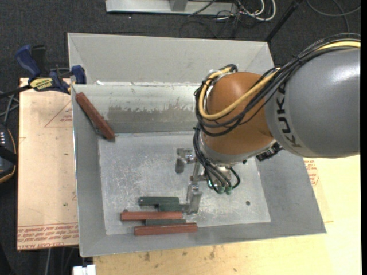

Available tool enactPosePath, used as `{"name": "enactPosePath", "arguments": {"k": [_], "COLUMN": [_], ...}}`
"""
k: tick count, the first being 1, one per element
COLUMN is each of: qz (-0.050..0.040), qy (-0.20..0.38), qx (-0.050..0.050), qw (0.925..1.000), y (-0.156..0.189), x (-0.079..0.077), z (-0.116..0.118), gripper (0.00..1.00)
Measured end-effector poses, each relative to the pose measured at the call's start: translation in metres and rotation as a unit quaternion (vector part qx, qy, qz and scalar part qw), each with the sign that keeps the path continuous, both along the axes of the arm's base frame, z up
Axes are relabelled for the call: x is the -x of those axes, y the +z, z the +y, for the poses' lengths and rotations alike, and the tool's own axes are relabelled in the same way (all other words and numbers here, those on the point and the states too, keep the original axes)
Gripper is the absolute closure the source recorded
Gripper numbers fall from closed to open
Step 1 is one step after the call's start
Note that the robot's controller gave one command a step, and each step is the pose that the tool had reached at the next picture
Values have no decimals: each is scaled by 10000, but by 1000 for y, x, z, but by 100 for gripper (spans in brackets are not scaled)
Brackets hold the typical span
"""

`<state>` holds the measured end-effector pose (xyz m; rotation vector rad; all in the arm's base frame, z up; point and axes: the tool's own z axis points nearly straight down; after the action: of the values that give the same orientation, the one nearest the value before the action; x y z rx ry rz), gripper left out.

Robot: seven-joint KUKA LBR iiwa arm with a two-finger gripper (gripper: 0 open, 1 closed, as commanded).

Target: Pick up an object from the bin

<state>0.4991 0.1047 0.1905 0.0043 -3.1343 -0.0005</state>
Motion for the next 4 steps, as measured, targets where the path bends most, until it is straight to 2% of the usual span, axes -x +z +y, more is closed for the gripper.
{"name": "enactPosePath", "arguments": {"k": [1,2,3,4], "qz": [-36,-26,-146,-131], "qy": [-12,1100,1089,1083], "qx": [-4,-12,-17,-20], "qw": [10000,9939,9939,9940], "y": [3,-116,-115,-111], "x": [-2,-1,-6,-6], "z": [0,-20,-21,-20], "gripper": [0,100,0,100]}}
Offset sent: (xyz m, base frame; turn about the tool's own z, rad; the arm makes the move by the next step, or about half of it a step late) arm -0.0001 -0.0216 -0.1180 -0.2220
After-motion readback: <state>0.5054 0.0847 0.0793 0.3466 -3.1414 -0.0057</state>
